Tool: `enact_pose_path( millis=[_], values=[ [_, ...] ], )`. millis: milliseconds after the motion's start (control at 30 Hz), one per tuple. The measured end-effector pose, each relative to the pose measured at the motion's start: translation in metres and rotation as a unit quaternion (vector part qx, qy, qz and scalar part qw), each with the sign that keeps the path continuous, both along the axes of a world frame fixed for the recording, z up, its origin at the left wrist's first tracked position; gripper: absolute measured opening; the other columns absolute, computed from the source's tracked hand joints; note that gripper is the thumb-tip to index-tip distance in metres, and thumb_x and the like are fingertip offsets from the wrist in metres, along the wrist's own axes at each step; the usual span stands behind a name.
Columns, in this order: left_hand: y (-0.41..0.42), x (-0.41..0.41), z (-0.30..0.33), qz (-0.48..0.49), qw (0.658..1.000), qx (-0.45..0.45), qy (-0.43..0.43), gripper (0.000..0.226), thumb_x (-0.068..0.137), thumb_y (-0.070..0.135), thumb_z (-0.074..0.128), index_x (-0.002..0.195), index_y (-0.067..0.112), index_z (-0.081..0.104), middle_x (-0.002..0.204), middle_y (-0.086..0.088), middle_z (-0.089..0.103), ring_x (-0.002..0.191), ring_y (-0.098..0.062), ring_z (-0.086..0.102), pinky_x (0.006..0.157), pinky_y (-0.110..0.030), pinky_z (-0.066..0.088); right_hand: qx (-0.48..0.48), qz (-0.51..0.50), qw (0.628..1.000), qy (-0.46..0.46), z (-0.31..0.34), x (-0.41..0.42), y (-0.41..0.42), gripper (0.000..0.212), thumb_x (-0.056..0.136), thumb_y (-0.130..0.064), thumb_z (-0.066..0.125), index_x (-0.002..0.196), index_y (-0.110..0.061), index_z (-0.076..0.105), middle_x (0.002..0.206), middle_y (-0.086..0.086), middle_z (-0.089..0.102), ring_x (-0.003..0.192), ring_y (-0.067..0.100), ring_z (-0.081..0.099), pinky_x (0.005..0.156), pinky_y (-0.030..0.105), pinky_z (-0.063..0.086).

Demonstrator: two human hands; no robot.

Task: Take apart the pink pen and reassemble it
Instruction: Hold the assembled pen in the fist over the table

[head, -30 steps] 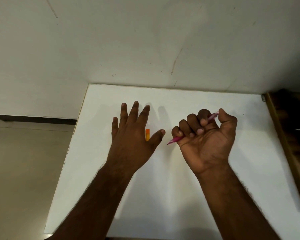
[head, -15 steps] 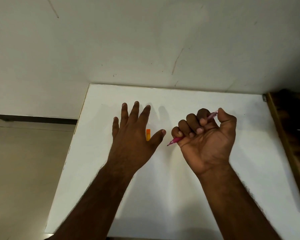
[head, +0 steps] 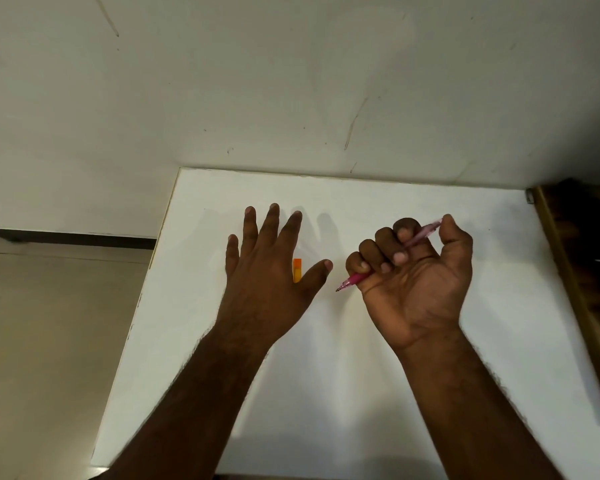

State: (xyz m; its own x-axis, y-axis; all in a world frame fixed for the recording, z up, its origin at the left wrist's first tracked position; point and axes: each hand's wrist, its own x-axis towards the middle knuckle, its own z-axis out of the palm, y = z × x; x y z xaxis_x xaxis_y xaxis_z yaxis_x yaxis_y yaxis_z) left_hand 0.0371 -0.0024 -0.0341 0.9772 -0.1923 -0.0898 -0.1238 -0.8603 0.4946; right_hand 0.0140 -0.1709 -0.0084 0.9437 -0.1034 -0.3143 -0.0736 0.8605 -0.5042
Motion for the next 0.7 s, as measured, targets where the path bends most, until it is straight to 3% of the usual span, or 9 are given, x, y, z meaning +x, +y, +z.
enact_pose_path(
  millis=[200, 300, 367, 467, 567, 700],
  values=[
    [0.0004, -0.0005, 0.0000, 0.001, 1.000, 0.000, -0.004, 0.084, 0.088, 0.074, 0.037, 0.158, 0.034, 0.015, 0.169, 0.003, 0.004, 0.154, -0.020, -0.015, 0.121, -0.050, -0.001, 0.007, -0.028, 1.000, -0.010, -0.0034, 0.0035, 0.0019, 0.035, 0.107, -0.041, 0.038, 0.089, -0.016, 0.054, 0.071, 0.002, 0.049, 0.061, 0.016, 0.043, 0.060, 0.030, 0.040],
    [-0.0002, 0.0006, -0.0004, 0.002, 1.000, 0.009, -0.003, 0.085, 0.087, 0.076, 0.037, 0.158, 0.034, 0.014, 0.169, 0.003, 0.003, 0.154, -0.020, -0.015, 0.121, -0.049, -0.003, -0.012, -0.039, 0.999, -0.012, -0.0050, 0.0037, 0.0006, 0.025, 0.103, -0.039, 0.045, 0.090, -0.021, 0.057, 0.078, 0.000, 0.054, 0.065, 0.015, 0.049, 0.070, 0.031, 0.043],
    [-0.0005, 0.0008, -0.0004, 0.002, 1.000, 0.007, -0.005, 0.085, 0.087, 0.076, 0.037, 0.158, 0.034, 0.015, 0.169, 0.003, 0.003, 0.154, -0.020, -0.015, 0.121, -0.050, -0.002, -0.020, -0.039, 0.999, -0.006, -0.0053, 0.0034, 0.0005, 0.026, 0.099, -0.045, 0.049, 0.089, -0.022, 0.058, 0.077, -0.002, 0.052, 0.064, 0.014, 0.047, 0.072, 0.033, 0.042],
    [-0.0003, 0.0002, -0.0005, 0.002, 1.000, 0.002, -0.007, 0.085, 0.087, 0.075, 0.037, 0.158, 0.034, 0.015, 0.169, 0.003, 0.004, 0.154, -0.020, -0.015, 0.121, -0.050, -0.001, -0.007, -0.030, 0.999, 0.015, -0.0054, 0.0023, 0.0000, 0.048, 0.097, -0.062, 0.045, 0.077, -0.019, 0.055, 0.066, -0.002, 0.042, 0.058, 0.016, 0.036, 0.064, 0.032, 0.036],
    [0.0002, 0.0000, -0.0011, 0.002, 1.000, 0.005, -0.007, 0.085, 0.088, 0.075, 0.038, 0.158, 0.034, 0.014, 0.169, 0.003, 0.003, 0.154, -0.020, -0.015, 0.121, -0.049, -0.002, -0.006, -0.041, 0.999, 0.026, -0.0049, 0.0004, -0.0025, 0.047, 0.097, -0.053, 0.042, 0.066, -0.018, 0.044, 0.059, -0.002, 0.033, 0.056, 0.018, 0.027, 0.058, 0.032, 0.033],
    [0.0000, 0.0005, -0.0011, 0.002, 1.000, 0.005, -0.006, 0.085, 0.088, 0.076, 0.038, 0.158, 0.034, 0.014, 0.169, 0.003, 0.003, 0.154, -0.020, -0.015, 0.121, -0.049, -0.002, 0.003, -0.052, 0.998, 0.026, -0.0036, 0.0004, -0.0041, 0.046, 0.095, -0.053, 0.041, 0.065, -0.017, 0.043, 0.059, -0.002, 0.031, 0.055, 0.019, 0.025, 0.057, 0.032, 0.033]
  ],
)
